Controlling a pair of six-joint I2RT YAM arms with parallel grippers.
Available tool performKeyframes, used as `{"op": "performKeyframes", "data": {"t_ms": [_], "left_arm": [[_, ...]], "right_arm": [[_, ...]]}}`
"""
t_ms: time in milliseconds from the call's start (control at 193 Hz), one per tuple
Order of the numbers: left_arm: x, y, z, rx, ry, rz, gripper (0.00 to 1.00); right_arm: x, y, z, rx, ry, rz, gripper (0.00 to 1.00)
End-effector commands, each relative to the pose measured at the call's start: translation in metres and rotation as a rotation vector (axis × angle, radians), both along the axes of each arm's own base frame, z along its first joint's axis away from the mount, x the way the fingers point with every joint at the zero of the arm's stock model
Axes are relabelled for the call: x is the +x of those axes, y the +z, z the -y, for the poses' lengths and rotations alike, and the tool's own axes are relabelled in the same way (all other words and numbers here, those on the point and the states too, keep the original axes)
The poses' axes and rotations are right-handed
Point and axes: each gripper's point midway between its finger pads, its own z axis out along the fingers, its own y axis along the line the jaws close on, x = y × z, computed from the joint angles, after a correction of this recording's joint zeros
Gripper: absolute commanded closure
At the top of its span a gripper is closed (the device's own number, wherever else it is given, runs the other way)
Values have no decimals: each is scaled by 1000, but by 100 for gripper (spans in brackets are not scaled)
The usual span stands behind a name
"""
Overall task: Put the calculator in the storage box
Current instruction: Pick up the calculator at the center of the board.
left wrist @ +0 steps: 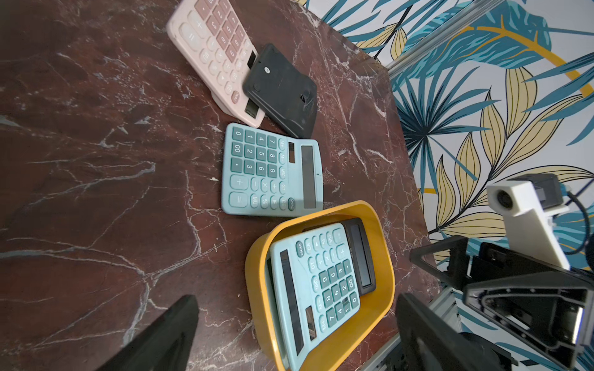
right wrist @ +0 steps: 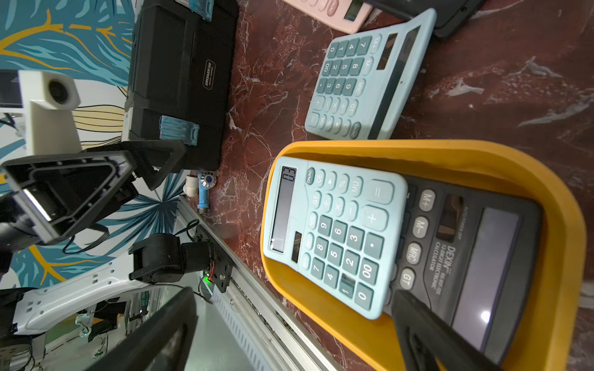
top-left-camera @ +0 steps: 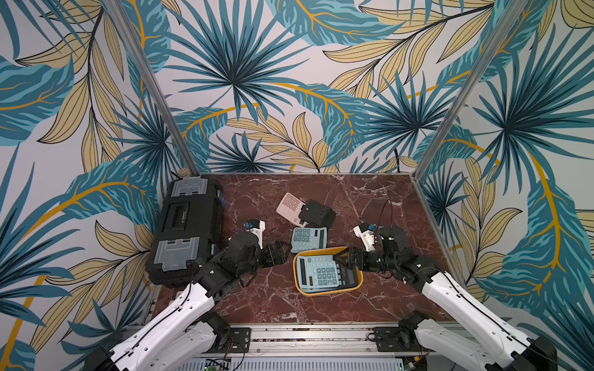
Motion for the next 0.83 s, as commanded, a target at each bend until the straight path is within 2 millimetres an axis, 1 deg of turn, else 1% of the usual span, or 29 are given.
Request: {"op": "performKeyframes", "data": {"t_ms": [0,176,217,290,393,492,616,636,642,704,823], "left_arm": [[-1,-15,-9,20,42,-14,0],[10,-17,-20,73,94,14,0],[14,-18,-23,90,108,15,0],[23,-24,-33,134,148,-4,0],[37,-34,-38,151,155,-48,0],[52,-43,-35,171,143,-67,0],[75,-45,-28,219,108,-61,0],[78,-48,-27,229,100,-68,0],[81,-46,-26,227,100,-63,0],[95,-46,-21,231,69,-61,0],[123,-50,-12,198,15,-90,0]], "right_arm": [[-9,-10,13,-37,-52,-19,0],[1,-10,34,-106,-174,22,1],[2,-11,36,-113,-190,21,1],[4,-11,38,-115,-206,18,1],[5,-11,38,-102,-233,-7,0],[5,-11,38,-101,-230,-4,1],[6,-14,40,-120,-231,4,0],[6,-15,40,-123,-228,5,0],[6,-15,40,-123,-227,6,0],[4,-18,39,-125,-211,-2,1],[0,-21,32,-109,-171,-31,0]]}}
